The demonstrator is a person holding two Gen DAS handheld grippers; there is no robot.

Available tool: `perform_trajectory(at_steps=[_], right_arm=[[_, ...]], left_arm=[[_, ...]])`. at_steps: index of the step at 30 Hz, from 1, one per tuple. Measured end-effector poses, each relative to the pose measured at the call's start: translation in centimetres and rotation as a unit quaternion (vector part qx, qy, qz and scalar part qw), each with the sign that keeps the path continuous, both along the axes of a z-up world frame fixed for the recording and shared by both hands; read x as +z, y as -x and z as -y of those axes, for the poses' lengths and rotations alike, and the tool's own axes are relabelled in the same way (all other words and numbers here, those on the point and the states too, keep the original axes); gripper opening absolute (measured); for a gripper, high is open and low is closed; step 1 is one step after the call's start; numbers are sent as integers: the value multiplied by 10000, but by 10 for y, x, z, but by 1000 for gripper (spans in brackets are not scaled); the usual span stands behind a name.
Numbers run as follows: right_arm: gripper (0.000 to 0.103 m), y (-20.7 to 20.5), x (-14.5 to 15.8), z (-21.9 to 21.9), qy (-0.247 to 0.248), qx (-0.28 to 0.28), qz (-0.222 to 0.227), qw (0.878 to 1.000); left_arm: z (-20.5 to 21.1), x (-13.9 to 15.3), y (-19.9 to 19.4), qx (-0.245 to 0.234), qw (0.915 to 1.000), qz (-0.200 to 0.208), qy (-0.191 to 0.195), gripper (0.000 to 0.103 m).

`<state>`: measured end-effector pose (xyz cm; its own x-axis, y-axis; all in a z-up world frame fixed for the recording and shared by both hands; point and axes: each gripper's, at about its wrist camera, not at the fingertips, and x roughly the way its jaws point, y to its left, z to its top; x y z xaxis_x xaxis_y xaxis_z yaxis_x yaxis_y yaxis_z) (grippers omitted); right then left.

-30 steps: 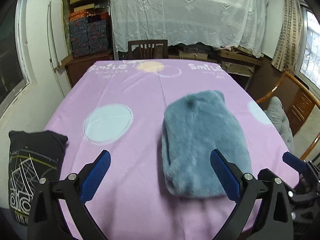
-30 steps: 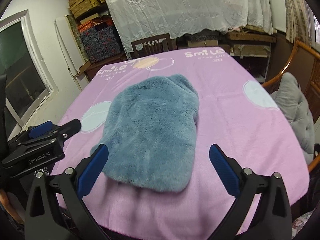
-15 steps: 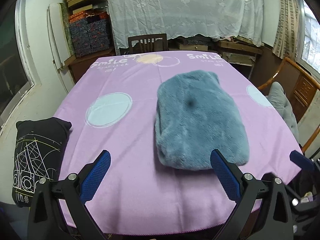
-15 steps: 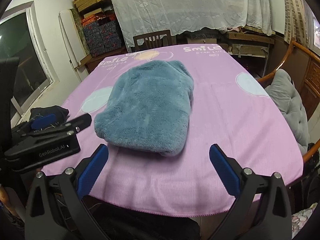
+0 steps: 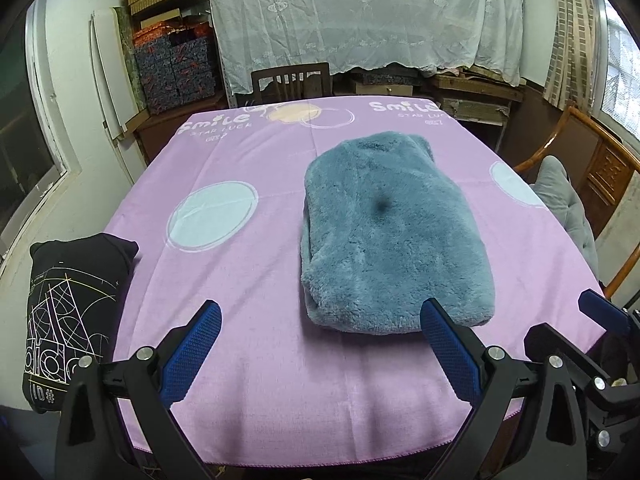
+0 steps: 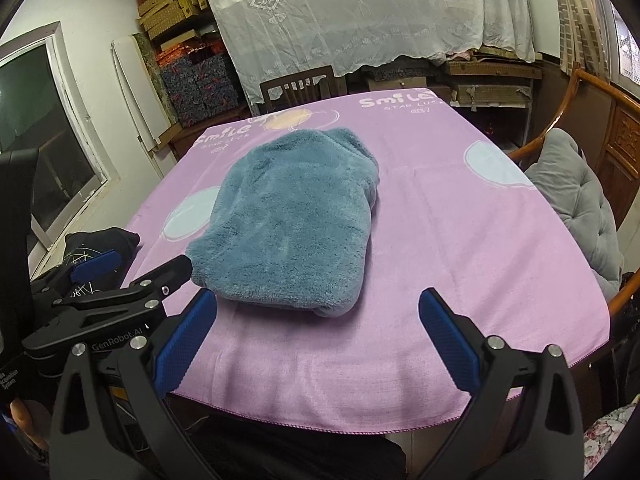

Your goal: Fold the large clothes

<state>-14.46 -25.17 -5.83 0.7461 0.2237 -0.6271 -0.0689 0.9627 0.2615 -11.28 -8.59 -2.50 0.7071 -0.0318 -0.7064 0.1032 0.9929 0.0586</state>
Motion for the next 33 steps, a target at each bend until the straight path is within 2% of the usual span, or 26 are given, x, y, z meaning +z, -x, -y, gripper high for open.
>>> perform_trajectory(at_steps=[16, 24, 33], right_arm=[[99, -3, -5, -8, 177, 21, -29, 9998], [99, -5, -8, -20, 344, 95, -11, 9994], [99, -7, -9, -22, 369, 65, -13, 9993]], left_arm=[[-6, -11, 3, 95, 9999, 7, -64, 100], [-9, -12, 5, 198, 9996, 176, -139, 100], [-12, -13, 4, 147, 9998, 135, 8, 100]])
